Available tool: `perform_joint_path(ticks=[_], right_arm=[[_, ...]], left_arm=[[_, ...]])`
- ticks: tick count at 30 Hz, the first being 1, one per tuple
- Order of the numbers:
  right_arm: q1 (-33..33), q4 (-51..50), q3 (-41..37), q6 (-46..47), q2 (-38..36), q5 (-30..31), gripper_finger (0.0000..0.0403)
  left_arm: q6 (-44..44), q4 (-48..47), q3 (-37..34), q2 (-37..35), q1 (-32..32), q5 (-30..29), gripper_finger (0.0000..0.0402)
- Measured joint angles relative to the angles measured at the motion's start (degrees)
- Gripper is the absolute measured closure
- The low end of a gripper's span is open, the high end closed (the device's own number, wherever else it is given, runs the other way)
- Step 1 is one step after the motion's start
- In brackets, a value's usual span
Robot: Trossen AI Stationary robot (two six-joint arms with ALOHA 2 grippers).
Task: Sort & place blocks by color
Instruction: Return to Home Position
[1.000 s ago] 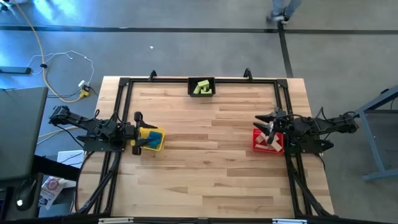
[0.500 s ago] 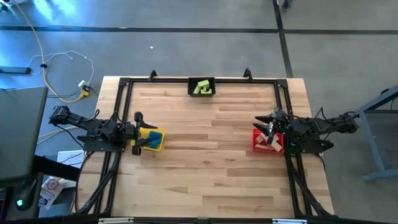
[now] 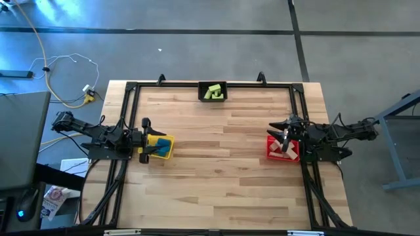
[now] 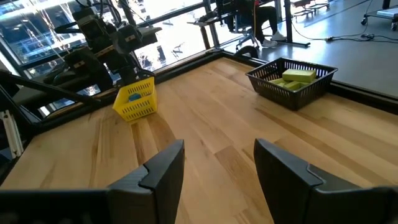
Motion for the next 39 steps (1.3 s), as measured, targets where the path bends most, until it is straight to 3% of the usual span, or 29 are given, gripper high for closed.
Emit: perform_joint_path(ticks=[39], right_arm=[[0.0,0.0,0.0,0.0,0.0,0.0,0.0224]], left_arm=[[0.0,0.0,0.0,0.0,0.0,0.0,0.0183]])
